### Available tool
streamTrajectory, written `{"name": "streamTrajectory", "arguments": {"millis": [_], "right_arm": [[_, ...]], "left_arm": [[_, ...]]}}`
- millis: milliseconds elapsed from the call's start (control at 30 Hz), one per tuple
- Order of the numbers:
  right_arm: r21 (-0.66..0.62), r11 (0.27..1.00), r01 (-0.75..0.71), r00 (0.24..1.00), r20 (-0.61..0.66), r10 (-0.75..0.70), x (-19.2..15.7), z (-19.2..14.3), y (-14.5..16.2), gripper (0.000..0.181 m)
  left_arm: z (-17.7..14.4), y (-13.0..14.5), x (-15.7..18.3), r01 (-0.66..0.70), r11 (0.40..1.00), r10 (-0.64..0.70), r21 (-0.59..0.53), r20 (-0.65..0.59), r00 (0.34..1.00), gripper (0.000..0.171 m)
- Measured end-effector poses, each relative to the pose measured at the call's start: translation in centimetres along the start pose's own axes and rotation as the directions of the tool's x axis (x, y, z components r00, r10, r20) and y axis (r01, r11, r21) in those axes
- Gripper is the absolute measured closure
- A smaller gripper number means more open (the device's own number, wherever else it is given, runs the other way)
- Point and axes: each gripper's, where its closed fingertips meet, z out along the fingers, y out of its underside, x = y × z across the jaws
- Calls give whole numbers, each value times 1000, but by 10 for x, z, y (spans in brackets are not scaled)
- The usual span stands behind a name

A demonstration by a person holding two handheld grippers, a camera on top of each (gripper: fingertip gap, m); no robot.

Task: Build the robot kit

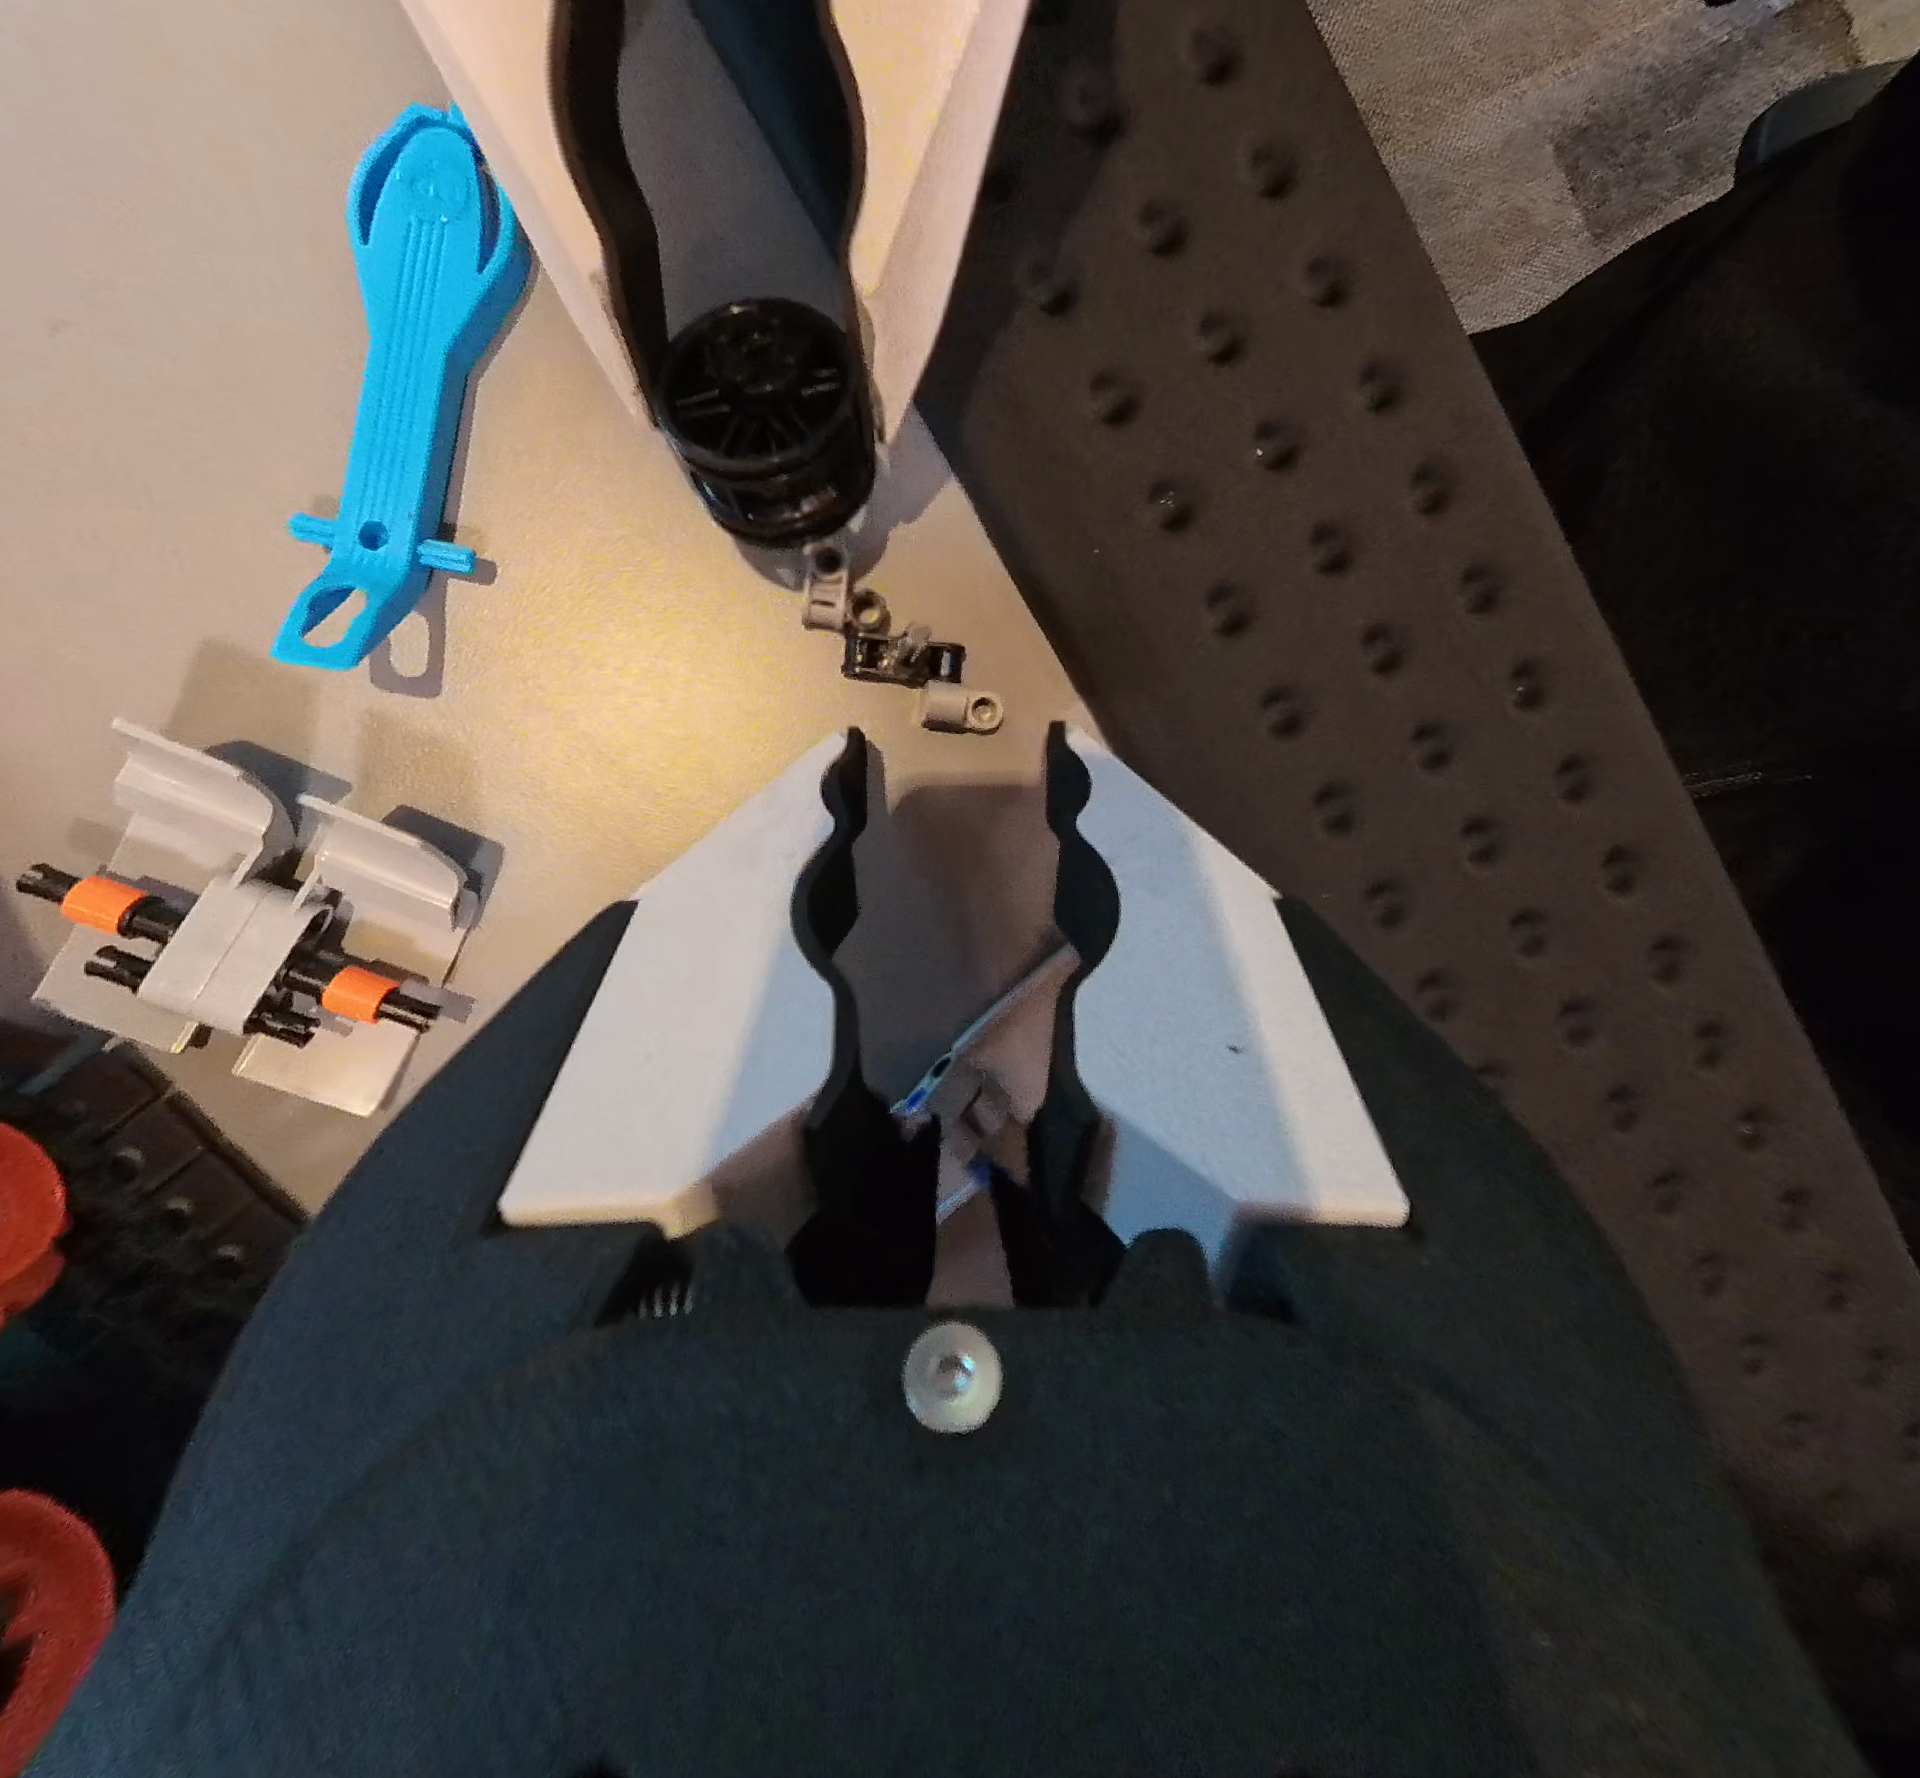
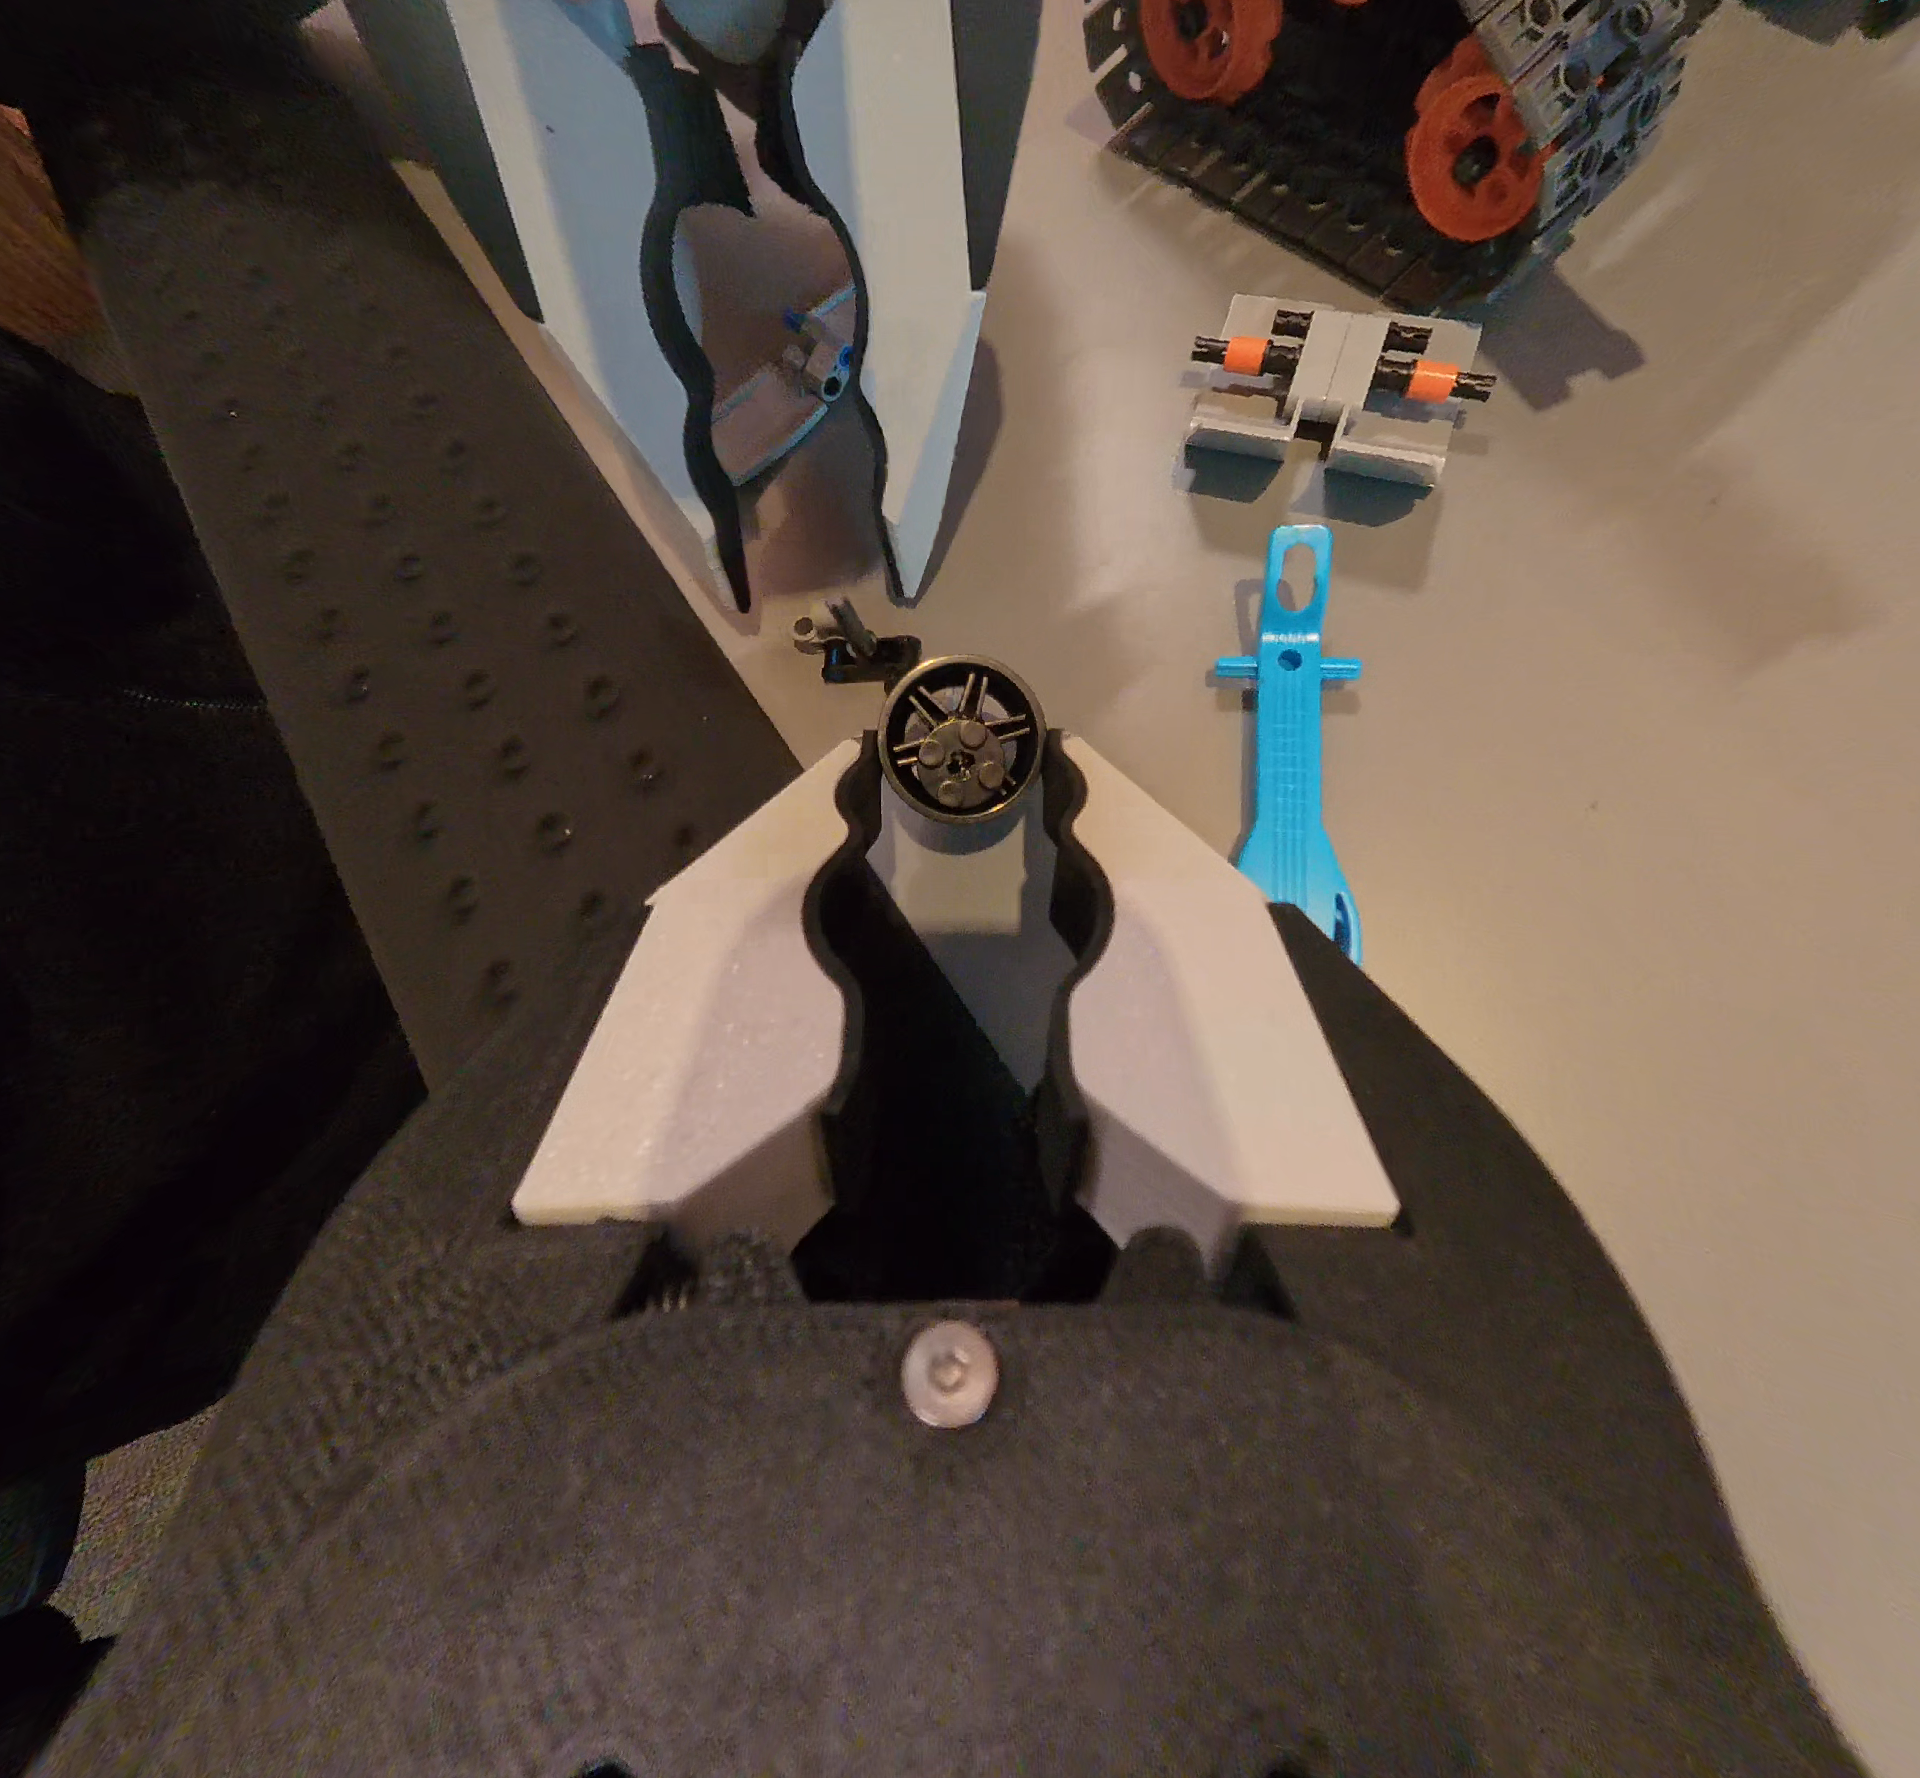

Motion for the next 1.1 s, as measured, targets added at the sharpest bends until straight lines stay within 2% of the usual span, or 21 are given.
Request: {"name": "streamTrajectory", "arguments": {"millis": [200,367,533,800,900,1100], "right_arm": [[16,1000,-13,1000,-14,14,2,-5,4,152],[20,1000,-6,1000,-22,6,2,-6,4,152],[18,1000,-2,999,-33,2,3,-6,5,152],[5,1000,20,998,-56,-20,0,-8,2,152],[2,1000,27,997,-66,-27,0,-11,1,152],[-7,999,52,995,-80,-53,-3,-11,-3,152]], "left_arm": [[4,-2,-1,-30,999,31,-23,52,998,143],[6,-1,-5,-55,997,58,-47,69,996,158],[0,6,-18,-28,995,40,-94,120,992,153],[3,3,-12,-37,996,45,-79,110,993,143],[4,1,-15,-30,997,39,-72,124,991,146],[-6,4,-34,-9,997,25,-72,234,972,146]]}}
